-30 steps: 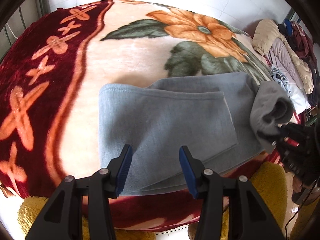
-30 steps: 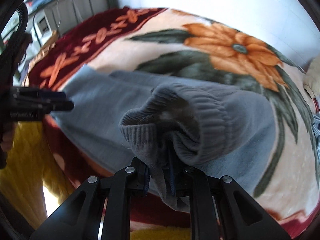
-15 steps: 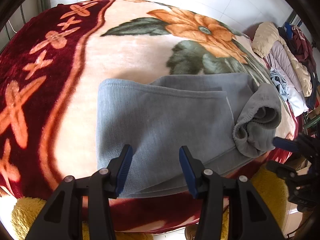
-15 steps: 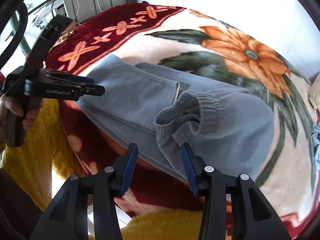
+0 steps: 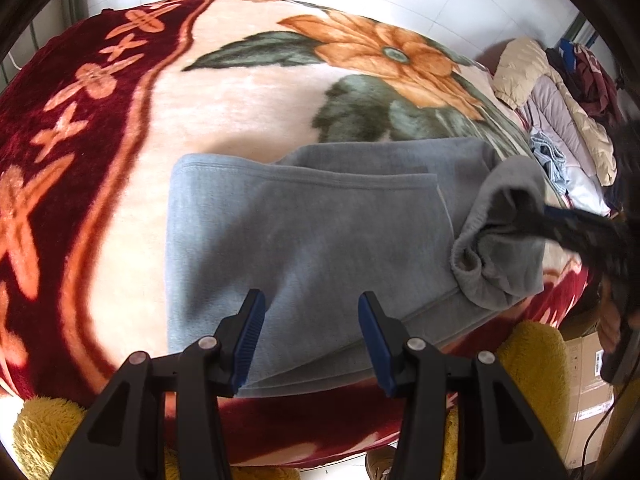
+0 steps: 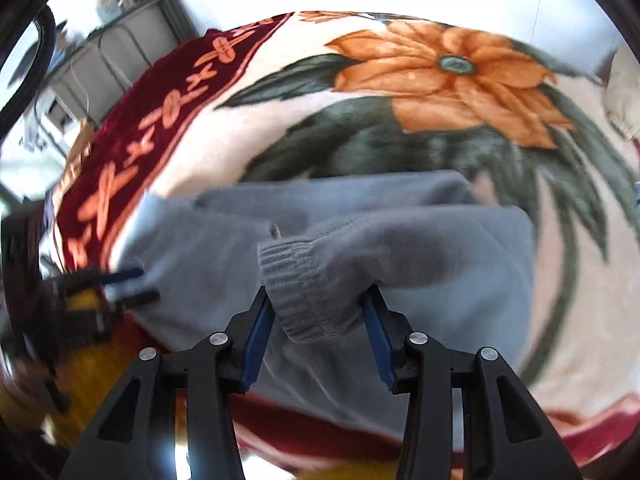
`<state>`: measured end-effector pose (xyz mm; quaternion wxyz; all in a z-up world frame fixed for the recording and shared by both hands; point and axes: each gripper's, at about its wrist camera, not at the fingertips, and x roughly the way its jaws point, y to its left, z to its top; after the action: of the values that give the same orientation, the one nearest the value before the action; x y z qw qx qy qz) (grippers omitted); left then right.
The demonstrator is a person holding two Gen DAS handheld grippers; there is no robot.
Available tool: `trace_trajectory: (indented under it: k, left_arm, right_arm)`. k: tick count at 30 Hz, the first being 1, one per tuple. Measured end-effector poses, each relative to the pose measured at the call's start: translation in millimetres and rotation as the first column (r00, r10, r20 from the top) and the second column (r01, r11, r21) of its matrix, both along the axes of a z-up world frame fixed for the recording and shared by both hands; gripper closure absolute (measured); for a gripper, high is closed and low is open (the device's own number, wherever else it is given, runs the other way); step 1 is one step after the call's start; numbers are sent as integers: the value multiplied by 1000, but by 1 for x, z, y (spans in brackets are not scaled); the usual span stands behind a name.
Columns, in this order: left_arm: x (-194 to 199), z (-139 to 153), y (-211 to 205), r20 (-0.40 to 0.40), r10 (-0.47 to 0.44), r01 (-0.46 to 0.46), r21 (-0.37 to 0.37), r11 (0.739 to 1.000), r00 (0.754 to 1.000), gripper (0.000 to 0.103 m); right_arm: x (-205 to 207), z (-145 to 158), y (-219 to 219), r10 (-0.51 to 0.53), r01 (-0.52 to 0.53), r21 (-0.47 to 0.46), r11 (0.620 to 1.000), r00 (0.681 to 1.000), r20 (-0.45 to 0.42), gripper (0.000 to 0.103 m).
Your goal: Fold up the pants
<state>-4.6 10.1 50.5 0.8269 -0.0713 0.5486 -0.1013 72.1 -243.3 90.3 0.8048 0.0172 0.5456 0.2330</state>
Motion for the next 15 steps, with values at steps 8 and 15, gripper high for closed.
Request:
trace_trajectory:
  k: [8, 15]
  left_arm:
    - [3, -4, -3, 12, -33, 33, 20, 999, 999, 52]
    - [0, -1, 13, 19, -7, 7, 14, 1000, 1000, 52]
  right_arm:
    - [50, -47, 39, -5, 0, -63, 998, 997, -73, 57]
    - [26, -18, 14, -47, 48, 26, 999, 998, -30, 57]
